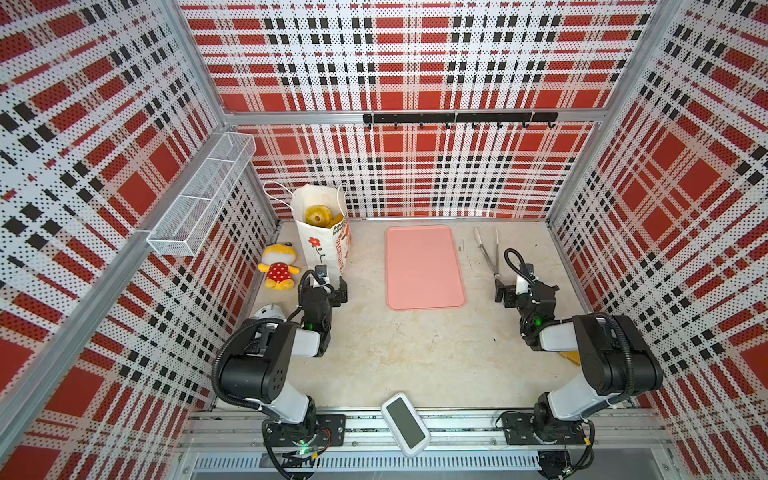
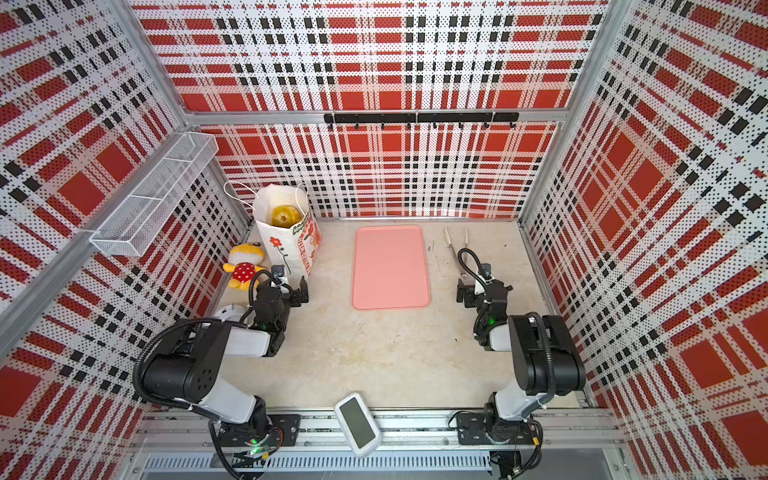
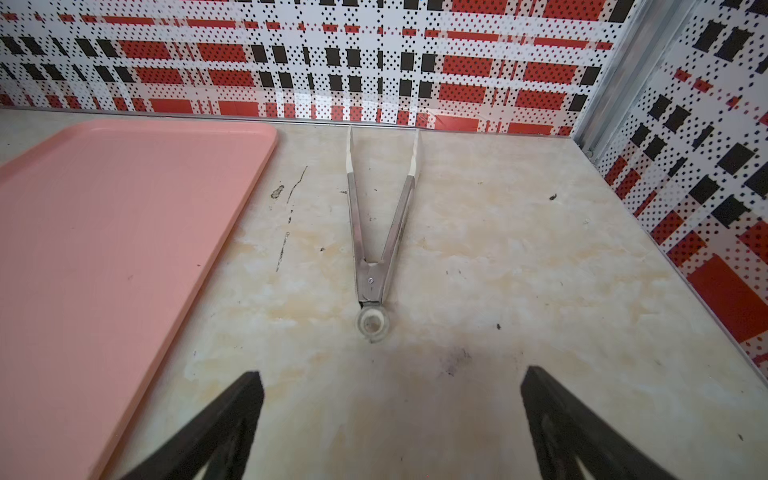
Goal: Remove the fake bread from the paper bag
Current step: 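Raise both arms from the rest pose toward the bag and tongs, then grasp the metal tongs with the right gripper while the left approaches the bag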
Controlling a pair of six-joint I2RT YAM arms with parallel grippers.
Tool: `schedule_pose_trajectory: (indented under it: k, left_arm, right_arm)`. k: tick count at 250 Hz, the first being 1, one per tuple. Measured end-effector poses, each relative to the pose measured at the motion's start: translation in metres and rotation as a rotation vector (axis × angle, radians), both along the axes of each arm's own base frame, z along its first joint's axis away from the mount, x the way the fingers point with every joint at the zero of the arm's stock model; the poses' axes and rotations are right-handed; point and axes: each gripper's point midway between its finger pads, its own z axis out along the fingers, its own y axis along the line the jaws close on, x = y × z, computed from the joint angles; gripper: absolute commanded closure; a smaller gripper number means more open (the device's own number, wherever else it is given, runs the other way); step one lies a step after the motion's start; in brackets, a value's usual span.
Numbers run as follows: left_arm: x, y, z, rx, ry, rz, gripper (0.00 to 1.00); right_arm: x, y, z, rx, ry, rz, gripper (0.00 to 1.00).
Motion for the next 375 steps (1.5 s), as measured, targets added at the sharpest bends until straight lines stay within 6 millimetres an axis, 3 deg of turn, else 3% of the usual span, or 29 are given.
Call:
schedule_pose_trajectory:
  k: [190,239,256,281,298,313,343,375]
  left_arm:
    - [-0.001,0.008,-0.003,-0.019,0.009,0.020,0.01]
    - [-0.002,0.007,-0.002,-0.010,0.014,0.032,0.01]
    - [-0.007,0.003,0.008,0.016,0.008,0.046,0.01]
    - [-0.018,-0.011,0.049,0.027,-0.064,0.049,0.01]
    - [-0.028,-0.016,0.087,-0.005,-0.135,0.053,0.01]
    - [-0.037,-0.016,0.119,-0.047,-0.187,0.061,0.00]
    - [-0.055,-0.011,0.179,-0.143,-0.260,0.071,0.01]
    - [-0.068,-0.007,0.223,-0.208,-0.255,0.069,0.01]
  right_arm:
    - [-0.001,-0.012,-0.002,-0.016,0.009,-0.067,0.00]
    - [-0.008,-0.028,0.003,-0.011,-0.037,-0.183,0.00]
    - [-0.025,-0.033,0.001,-0.016,-0.064,-0.223,0.00]
    - [-0.046,-0.023,0.000,-0.098,-0.092,-0.254,0.00]
    - [-0.050,0.001,0.017,-0.165,-0.140,-0.221,0.00]
    - [-0.052,0.015,0.050,-0.146,-0.231,-0.214,0.00]
    - [-0.054,0.004,0.148,0.033,-0.422,-0.269,0.00]
    - [-0.036,-0.019,0.245,0.209,-0.479,-0.281,0.00]
